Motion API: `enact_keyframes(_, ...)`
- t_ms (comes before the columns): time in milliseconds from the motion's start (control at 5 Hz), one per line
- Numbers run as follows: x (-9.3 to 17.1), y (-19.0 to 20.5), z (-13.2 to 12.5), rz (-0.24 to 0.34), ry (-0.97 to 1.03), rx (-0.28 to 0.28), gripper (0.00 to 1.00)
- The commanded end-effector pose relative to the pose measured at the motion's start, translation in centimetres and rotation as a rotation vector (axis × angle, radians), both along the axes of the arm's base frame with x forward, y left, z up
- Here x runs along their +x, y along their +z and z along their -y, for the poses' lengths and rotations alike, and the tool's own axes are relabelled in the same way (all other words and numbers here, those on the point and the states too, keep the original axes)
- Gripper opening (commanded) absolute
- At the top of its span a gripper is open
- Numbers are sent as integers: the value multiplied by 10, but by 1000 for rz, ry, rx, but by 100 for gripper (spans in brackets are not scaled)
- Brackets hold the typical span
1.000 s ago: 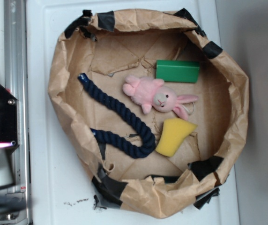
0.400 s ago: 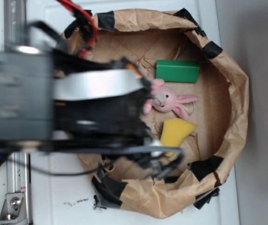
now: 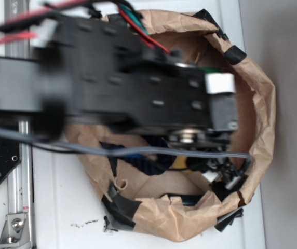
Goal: Grab the green sponge.
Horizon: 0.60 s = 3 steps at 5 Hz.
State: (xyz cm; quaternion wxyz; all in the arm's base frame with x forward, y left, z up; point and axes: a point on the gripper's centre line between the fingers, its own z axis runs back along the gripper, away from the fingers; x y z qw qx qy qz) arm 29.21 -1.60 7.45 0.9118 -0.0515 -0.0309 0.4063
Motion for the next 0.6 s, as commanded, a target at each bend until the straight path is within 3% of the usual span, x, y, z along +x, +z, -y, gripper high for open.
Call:
enact_keyframes(0, 27, -16, 10, -8, -56, 10, 100)
enact_keyframes(200, 34, -31, 24, -35, -127, 29, 100)
enact_keyframes(400, 38, -36, 30, -32, -173, 37, 0)
